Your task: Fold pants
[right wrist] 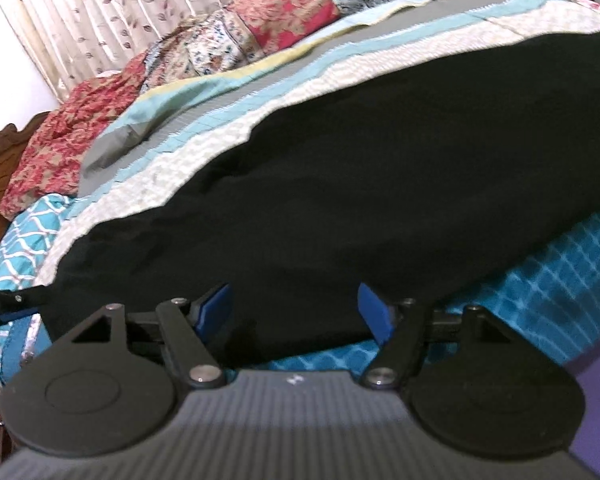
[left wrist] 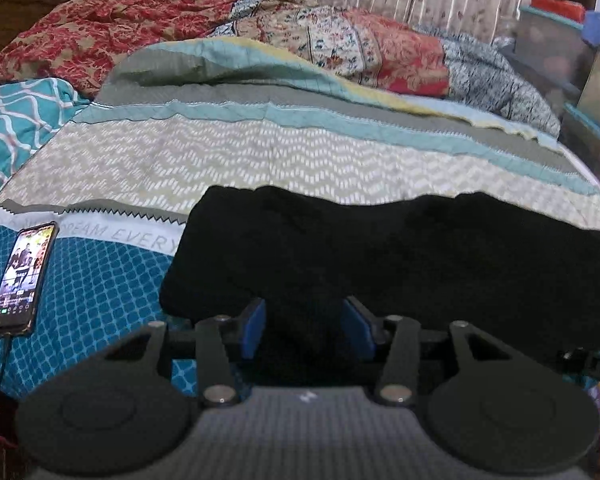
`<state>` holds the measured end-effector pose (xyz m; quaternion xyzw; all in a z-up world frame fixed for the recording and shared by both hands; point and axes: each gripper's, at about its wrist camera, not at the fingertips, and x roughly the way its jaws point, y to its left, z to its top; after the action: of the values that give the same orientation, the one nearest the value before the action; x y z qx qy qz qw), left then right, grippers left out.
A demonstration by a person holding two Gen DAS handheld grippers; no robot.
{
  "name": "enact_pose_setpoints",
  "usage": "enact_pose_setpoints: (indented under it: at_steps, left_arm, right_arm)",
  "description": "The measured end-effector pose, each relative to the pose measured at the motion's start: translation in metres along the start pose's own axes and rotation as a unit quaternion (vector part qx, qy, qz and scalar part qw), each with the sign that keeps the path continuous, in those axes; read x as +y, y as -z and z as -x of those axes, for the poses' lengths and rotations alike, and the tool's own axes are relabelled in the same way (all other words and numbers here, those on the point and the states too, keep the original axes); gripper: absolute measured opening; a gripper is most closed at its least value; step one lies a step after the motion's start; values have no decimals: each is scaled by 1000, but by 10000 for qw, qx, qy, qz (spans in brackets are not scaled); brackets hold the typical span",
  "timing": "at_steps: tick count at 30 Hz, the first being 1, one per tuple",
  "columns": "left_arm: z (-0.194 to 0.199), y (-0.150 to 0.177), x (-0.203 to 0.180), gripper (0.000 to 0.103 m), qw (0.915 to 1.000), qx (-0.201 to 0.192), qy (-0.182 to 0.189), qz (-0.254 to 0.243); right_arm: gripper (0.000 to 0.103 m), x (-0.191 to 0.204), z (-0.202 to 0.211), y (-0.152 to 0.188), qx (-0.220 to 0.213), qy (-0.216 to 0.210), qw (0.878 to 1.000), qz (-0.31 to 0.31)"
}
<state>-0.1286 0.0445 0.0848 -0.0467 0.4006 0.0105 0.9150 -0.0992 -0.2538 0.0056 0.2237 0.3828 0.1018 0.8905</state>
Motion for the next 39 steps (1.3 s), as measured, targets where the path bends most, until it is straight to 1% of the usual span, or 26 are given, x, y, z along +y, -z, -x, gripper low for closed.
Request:
enact_pose_setpoints:
  at_steps: [2,4,8,9,12,13,16,20,22,24,28,30,32,33,35,36,37,38,39]
  left_arm:
    - [-4,1,-1,44,9999,83,-82,-29]
    - [-8,4,-1,44,9998,142,-165,-31]
    - [-16,7,0,44,9992,241,-314,-72]
    - [-18,8,0,44,9990,281,-335,-62]
    - [-24,9,0,44,9987,362,-368,-27]
    - [-26,10,0,44,9986,380,-375,-26]
    - [-32,10,0,44,9983,440,-374,25]
    - [-39,11,4,46,9983,463,-340,34]
    - [-42,11,5,46,9985,447,-327,-10]
    - [-45,10,9,45,9986,414,-337,24]
    - [-61,9,24,42,9981,456,-279,316]
    - [-69,11,25,42,9984,420,-288,233]
    - [-66,11,21,42,9985,394,-347,186]
    - [-60,9,20,41,9987,376,-280,210]
    - [-42,5,26,42,9987,321,232,315]
    - [-28,1,35,43,9967,138,669,433]
    - [-17,-2,42,44,9944,-51,913,531]
    - [-5,-7,53,48,9912,-320,1107,646]
    - [1,-12,62,53,9894,-502,1143,738]
  right_arm:
    - [74,1,-2,0,-12,-23,10000,-18]
    - [85,-2,-4,1,30,-147,9999,43]
    - [94,-1,-5,3,18,-304,9995,89]
    - [98,-4,-5,3,0,-396,9992,43]
    - [100,-8,-4,2,-36,-476,9988,-61]
    - [103,-10,-3,2,-44,-542,9985,-113]
    - [103,-17,-3,1,-59,-748,9967,-305]
    - [103,-37,-1,-1,-136,-1141,9902,-793]
    - [103,-44,1,-2,-145,-1240,9879,-916]
    - [103,-43,4,-2,-142,-1201,9893,-820]
    - [103,-35,6,-1,-82,-1035,9932,-517]
    - [103,-32,5,-2,-35,-1002,9940,-438]
    - [103,-31,3,-2,1,-973,9944,-404]
    - [103,-31,2,-3,19,-962,9946,-383]
    - [103,-32,2,-3,65,-965,9948,-329]
    - [103,-32,2,-3,74,-976,9946,-336]
    - [103,-34,2,-4,80,-990,9944,-348]
    - [103,-34,2,-4,78,-992,9944,-366]
    - [103,-34,2,-4,87,-987,9944,-366]
